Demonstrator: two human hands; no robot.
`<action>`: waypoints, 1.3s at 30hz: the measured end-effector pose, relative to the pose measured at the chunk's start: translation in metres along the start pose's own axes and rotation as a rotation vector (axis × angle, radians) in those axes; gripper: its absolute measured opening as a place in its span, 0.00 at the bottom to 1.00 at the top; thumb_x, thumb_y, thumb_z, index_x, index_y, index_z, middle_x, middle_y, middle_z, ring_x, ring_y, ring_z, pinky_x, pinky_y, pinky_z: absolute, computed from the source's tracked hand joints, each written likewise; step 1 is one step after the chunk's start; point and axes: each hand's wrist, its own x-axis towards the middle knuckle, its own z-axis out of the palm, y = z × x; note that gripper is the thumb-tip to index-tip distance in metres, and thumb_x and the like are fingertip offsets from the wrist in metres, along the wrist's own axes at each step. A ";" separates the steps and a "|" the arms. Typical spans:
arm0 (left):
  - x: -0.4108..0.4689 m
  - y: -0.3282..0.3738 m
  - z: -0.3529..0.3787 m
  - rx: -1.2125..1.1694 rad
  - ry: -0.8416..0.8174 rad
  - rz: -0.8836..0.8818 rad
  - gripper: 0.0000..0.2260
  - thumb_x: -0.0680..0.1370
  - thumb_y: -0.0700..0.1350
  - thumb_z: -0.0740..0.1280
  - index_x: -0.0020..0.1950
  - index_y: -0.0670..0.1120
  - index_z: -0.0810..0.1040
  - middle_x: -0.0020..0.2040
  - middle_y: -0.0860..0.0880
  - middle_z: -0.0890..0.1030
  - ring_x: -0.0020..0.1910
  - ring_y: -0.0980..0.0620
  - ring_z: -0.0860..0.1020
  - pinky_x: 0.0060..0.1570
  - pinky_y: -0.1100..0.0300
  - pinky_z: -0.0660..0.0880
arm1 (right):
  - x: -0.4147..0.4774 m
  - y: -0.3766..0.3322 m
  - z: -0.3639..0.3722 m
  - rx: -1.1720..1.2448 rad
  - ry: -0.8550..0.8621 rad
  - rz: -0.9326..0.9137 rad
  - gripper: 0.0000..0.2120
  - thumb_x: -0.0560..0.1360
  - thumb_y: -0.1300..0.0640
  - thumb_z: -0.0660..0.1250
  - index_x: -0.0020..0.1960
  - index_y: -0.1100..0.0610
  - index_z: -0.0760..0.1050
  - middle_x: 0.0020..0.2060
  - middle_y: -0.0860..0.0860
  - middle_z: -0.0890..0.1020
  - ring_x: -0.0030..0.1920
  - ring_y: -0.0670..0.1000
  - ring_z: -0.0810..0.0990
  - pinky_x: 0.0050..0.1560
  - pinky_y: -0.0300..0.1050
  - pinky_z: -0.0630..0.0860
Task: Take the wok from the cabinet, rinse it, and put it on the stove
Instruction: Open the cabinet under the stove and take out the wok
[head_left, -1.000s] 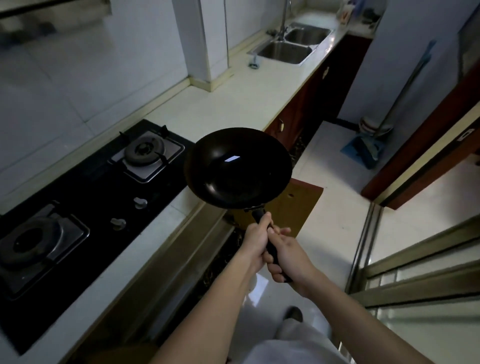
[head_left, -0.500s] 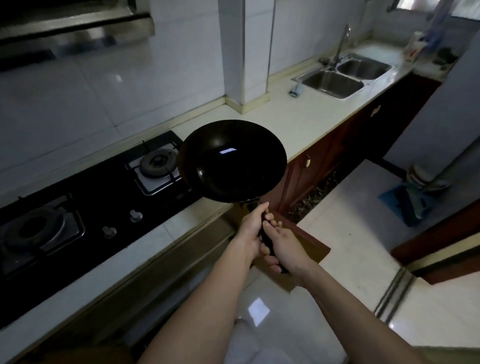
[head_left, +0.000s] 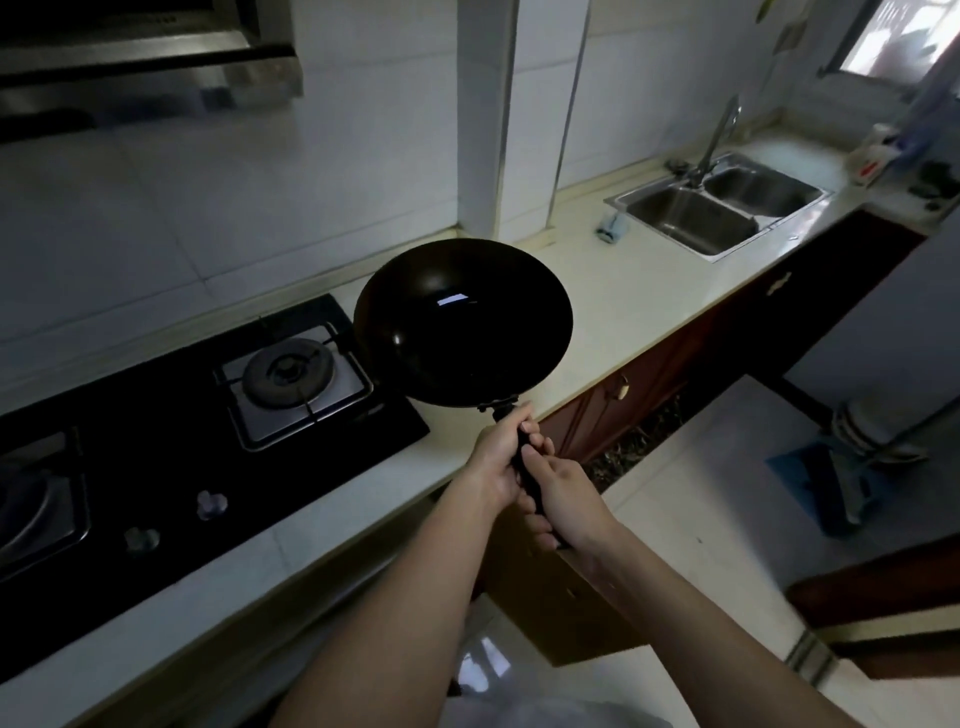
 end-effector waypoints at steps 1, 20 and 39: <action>0.007 0.001 0.003 0.009 0.010 0.003 0.20 0.81 0.51 0.67 0.31 0.48 0.68 0.28 0.51 0.69 0.28 0.53 0.73 0.37 0.61 0.76 | 0.005 -0.002 -0.005 0.003 -0.006 0.001 0.18 0.84 0.47 0.56 0.45 0.60 0.71 0.27 0.53 0.70 0.22 0.48 0.64 0.21 0.39 0.61; 0.143 0.030 0.086 -0.185 0.347 0.035 0.20 0.83 0.50 0.64 0.32 0.47 0.65 0.22 0.53 0.65 0.17 0.57 0.64 0.19 0.65 0.64 | 0.162 -0.029 -0.121 -0.105 -0.265 0.066 0.20 0.84 0.47 0.55 0.40 0.60 0.69 0.26 0.55 0.71 0.22 0.51 0.65 0.22 0.40 0.63; 0.215 0.051 0.020 0.024 0.279 0.073 0.16 0.79 0.43 0.70 0.33 0.44 0.71 0.29 0.49 0.71 0.27 0.53 0.71 0.33 0.60 0.72 | 0.236 -0.020 -0.086 -0.048 -0.220 0.110 0.17 0.85 0.49 0.54 0.46 0.61 0.71 0.27 0.53 0.70 0.22 0.49 0.64 0.21 0.40 0.63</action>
